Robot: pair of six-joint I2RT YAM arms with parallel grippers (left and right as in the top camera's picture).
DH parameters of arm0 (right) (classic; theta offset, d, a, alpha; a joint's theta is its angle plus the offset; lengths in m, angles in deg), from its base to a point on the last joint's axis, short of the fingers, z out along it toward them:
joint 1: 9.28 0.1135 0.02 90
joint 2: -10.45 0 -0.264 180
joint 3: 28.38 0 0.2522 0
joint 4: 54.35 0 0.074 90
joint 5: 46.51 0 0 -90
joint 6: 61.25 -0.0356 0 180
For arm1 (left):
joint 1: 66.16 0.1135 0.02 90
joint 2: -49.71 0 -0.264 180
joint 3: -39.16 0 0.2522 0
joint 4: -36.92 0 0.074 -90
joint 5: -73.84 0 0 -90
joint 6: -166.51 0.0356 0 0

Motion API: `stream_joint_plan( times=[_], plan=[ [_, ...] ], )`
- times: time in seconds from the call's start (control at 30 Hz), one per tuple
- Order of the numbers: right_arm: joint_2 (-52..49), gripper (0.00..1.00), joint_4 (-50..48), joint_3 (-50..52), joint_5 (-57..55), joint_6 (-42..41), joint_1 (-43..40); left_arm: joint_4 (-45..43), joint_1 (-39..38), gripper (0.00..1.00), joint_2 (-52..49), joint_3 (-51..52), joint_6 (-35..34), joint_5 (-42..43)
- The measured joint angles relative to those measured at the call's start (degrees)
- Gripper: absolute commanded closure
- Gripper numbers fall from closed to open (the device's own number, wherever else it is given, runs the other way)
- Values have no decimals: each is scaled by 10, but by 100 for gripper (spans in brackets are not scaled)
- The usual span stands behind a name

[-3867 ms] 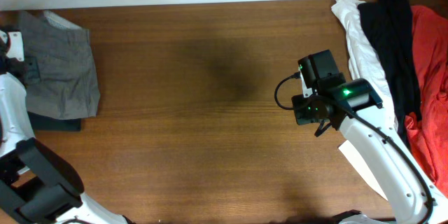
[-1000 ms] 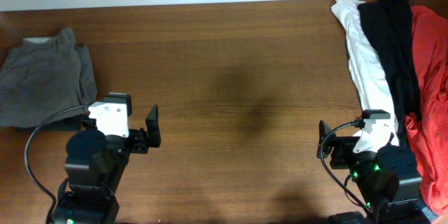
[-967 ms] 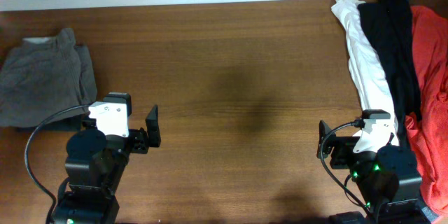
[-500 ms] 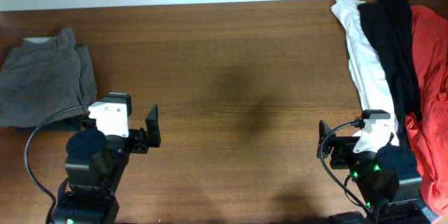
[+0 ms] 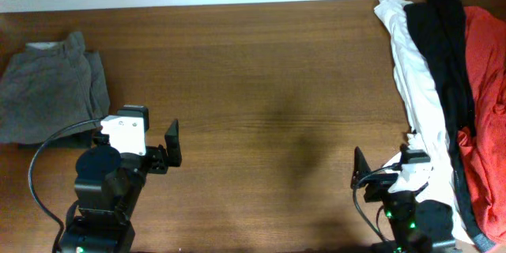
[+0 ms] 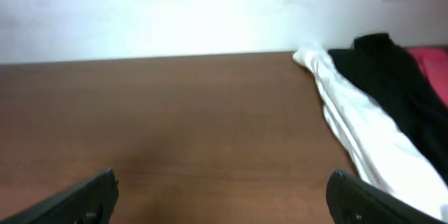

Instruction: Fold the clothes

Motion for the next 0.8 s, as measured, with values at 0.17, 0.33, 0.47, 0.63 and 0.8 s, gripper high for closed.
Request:
stream_joint_plan(
  times=[0.17, 0.33, 0.47, 0.63, 0.8],
  plan=[
    [16, 1, -121, 76, 13, 11, -5, 1, 0, 1, 0, 0, 0, 0],
    [17, 1, -227, 141, 16, 47, -23, 1, 0, 1, 0, 0, 0, 0],
    [16, 1, -213, 167, 17, 64, -38, 1, 0, 1, 0, 0, 0, 0],
    [17, 1, -213, 167, 17, 73, -43, 1, 0, 1, 0, 0, 0, 0],
    [17, 1, -213, 167, 17, 74, -43, 1, 0, 1, 0, 0, 0, 0]
  ],
)
